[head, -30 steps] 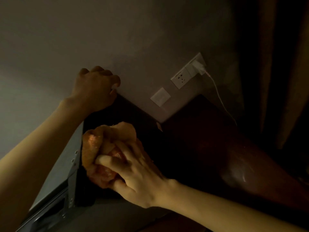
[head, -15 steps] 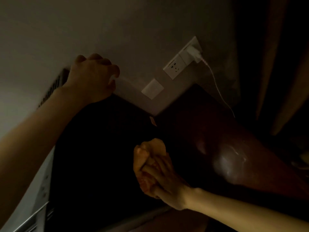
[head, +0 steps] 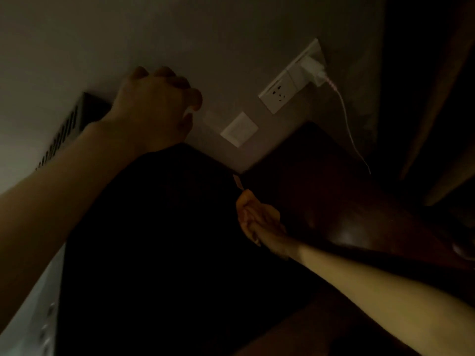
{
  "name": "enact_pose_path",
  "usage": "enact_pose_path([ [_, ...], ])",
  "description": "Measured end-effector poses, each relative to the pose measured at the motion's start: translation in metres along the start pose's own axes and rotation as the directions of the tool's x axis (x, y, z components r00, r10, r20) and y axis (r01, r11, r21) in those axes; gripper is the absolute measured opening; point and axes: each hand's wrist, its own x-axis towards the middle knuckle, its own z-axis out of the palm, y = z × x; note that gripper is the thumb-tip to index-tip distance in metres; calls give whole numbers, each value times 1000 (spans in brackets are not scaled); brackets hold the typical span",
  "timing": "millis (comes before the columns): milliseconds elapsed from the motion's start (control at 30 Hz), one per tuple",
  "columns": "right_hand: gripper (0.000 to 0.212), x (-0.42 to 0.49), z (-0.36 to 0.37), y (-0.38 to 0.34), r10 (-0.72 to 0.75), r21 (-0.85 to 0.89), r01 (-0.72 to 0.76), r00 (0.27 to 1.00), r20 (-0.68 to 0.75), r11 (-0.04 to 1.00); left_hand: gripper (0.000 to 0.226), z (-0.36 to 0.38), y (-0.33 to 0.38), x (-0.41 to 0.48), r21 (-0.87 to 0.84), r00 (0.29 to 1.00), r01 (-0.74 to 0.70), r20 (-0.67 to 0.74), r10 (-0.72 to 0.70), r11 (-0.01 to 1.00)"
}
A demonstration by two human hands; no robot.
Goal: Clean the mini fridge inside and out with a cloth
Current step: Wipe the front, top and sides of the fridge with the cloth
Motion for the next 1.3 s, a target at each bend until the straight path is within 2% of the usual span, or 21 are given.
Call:
enact_pose_path([
  [33,23,19,-13,-18,137,147,-142,990,44,979,33,7,1,-4,-15,999,-4,42,5,1000],
  [67,23,28,-12,-22,170,156,-177,984,57,972,33,14,3,-9,-15,996,-9,93,10,1000],
  [100,26,53,-13,-22,221,296,-225,974,47,928,33,20,4,-13,-8,989,-12,147,13,1000],
  [167,28,71,-4,-19,347,393,-330,937,28,858,33,27,1,-22,-37,970,22,241,-12,999],
  [200,29,66,-4,-19,394,386,-378,918,41,842,32,26,-1,-24,-68,962,50,271,-30,996],
  [300,28,41,-18,-49,326,400,-310,945,29,863,31,21,-10,-30,-125,964,93,258,-58,988],
  [400,48,-8,-27,-66,263,312,-280,960,99,908,27,11,-17,-35,-144,972,93,229,-58,985],
  [567,50,-78,-25,-78,358,353,-378,926,123,856,30,-12,-18,-60,-144,979,133,175,-107,981],
  [767,43,-126,-14,-86,450,343,-447,890,75,826,30,-38,-8,-113,-149,969,221,149,-199,964],
  [900,44,-148,-12,-108,415,315,-417,907,75,853,26,-54,-4,-147,-165,961,275,62,-269,947],
  [1100,52,-164,-10,-150,213,170,-227,972,96,959,28,-61,-11,-195,-203,937,336,-31,-349,920],
  [1300,50,-176,-2,-194,70,109,-66,997,-29,992,29,-45,-22,-232,-252,924,300,-162,-346,920],
])
